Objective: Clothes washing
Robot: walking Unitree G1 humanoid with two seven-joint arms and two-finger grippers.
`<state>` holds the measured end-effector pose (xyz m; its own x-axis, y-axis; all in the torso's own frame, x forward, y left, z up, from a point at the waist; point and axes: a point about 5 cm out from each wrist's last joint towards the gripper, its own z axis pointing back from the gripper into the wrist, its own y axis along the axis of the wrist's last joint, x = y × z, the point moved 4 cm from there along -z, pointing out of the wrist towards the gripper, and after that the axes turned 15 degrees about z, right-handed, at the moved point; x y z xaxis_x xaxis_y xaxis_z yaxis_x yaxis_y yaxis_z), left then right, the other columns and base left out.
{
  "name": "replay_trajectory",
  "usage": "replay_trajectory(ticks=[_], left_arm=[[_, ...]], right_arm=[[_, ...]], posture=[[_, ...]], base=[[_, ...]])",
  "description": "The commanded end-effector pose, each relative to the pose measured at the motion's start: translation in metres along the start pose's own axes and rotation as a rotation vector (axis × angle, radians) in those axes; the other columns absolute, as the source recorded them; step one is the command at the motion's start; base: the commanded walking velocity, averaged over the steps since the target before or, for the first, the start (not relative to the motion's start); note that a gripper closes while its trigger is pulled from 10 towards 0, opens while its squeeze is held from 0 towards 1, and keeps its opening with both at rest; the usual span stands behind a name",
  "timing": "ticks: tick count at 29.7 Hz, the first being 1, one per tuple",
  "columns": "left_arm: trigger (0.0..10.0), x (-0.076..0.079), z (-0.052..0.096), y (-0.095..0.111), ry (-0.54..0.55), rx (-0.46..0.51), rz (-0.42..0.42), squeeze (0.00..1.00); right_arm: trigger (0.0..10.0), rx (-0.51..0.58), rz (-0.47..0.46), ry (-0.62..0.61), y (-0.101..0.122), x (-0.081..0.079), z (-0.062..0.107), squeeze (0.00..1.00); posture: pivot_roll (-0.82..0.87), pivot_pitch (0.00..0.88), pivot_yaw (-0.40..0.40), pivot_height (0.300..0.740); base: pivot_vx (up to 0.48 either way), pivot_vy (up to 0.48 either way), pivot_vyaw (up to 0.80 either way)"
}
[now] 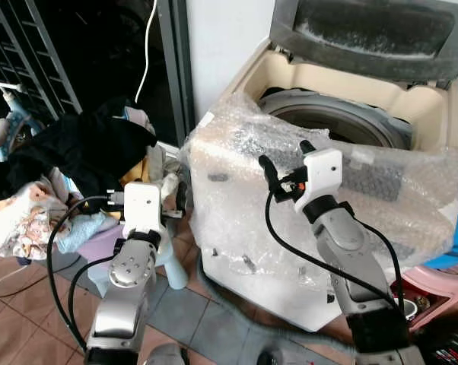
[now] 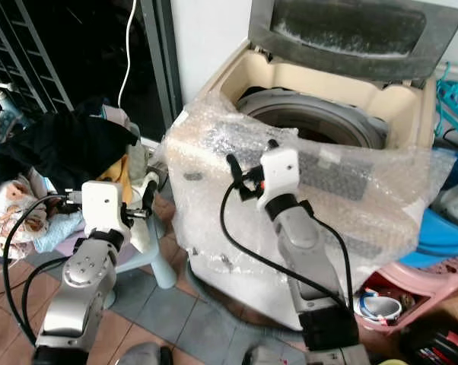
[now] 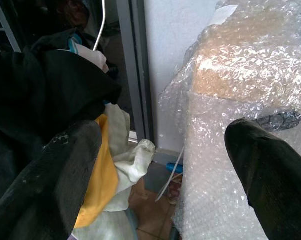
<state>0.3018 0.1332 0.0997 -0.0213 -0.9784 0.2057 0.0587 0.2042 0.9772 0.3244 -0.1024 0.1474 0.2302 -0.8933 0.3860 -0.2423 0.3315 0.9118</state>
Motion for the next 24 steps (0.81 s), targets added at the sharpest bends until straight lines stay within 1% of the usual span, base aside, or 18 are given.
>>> replay_trajectory(ticks=[1,4,6,7,9,11,12,16,17,18,19,21,22,24], left_arm=[[10.0,-0.007,0.001,-0.003,0.029,-0.01,-0.013,0.0],[10.0,-0.006,0.0,-0.003,0.011,-0.01,-0.022,0.0],[10.0,-0.002,-0.001,0.001,-0.024,0.009,-0.04,0.0],[10.0,-0.002,-0.001,0.002,-0.025,0.013,-0.042,0.0],[10.0,0.0,-0.003,0.003,-0.035,0.012,-0.021,0.0],[10.0,0.003,-0.004,0.005,-0.054,0.018,-0.023,0.0],[10.0,0.007,-0.005,0.008,-0.071,0.027,-0.023,0.0],[10.0,0.007,-0.005,0.008,-0.072,0.029,-0.024,0.0],[10.0,0.006,-0.005,0.008,-0.068,0.026,-0.022,0.0],[10.0,0.006,-0.005,0.008,-0.068,0.026,-0.022,0.0],[10.0,0.005,-0.004,0.007,-0.064,0.025,-0.024,0.0],[10.0,0.004,0.001,0.003,-0.06,0.013,-0.023,0.0],[10.0,0.004,0.004,0.0,-0.061,0.001,-0.022,0.0],[10.0,0.001,0.006,-0.005,-0.049,-0.022,-0.013,0.0]], right_arm=[[10.0,0.005,0.007,-0.034,0.002,0.001,0.002,0.0],[10.0,-0.013,0.02,-0.074,0.0,0.002,0.006,0.0],[10.0,-0.073,-0.024,-0.111,-0.011,0.007,0.008,0.0],[10.0,-0.078,-0.03,-0.114,-0.012,0.007,0.009,0.0],[10.0,-0.117,-0.004,-0.128,-0.022,0.011,0.015,0.0],[10.0,-0.153,-0.027,-0.133,-0.03,0.012,0.019,0.0],[10.0,-0.192,-0.055,-0.147,-0.04,0.015,0.023,0.0],[10.0,-0.208,-0.06,-0.149,-0.043,0.016,0.025,0.0],[10.0,-0.224,-0.09,-0.143,-0.048,0.014,0.027,0.0],[10.0,-0.224,-0.09,-0.143,-0.048,0.014,0.027,0.0],[10.0,-0.24,-0.108,-0.137,-0.053,0.012,0.03,0.0],[10.0,-0.271,-0.102,-0.141,-0.062,0.006,0.039,0.0],[10.0,-0.285,-0.083,-0.157,-0.066,0.005,0.043,0.0],[10.0,-0.286,-0.043,-0.193,-0.068,0.007,0.045,0.0]], posture=[[-0.05,0.0,0.054,0.74],[-0.06,0.0,0.065,0.74],[-0.06,0.0,0.065,0.74],[-0.06,0.0,0.06,0.74],[-0.06,0.0,0.053,0.74],[-0.05,0.0,0.034,0.74],[-0.04,0.0,0.025,0.74],[-0.04,0.0,0.021,0.74],[-0.04,0.0,0.013,0.74],[-0.04,0.0,0.013,0.74],[-0.03,0.0,0.008,0.74],[-0.03,0.0,0.005,0.74],[-0.03,0.0,0.002,0.74],[-0.03,0.0,0.0,0.74]], base=[[0.0,0.0,0.0],[0.0,0.0,0.0],[0.0,0.0,0.0],[0.0,0.0,0.0],[0.0,0.0,0.0],[0.0,0.0,0.0],[0.0,0.356,0.0],[0.0,0.401,0.0],[0.0,0.48,0.0],[0.0,0.48,0.0],[0.0,0.48,0.0],[0.0,0.48,0.0],[0.0,0.48,0.0],[0.0,0.48,0.0]])
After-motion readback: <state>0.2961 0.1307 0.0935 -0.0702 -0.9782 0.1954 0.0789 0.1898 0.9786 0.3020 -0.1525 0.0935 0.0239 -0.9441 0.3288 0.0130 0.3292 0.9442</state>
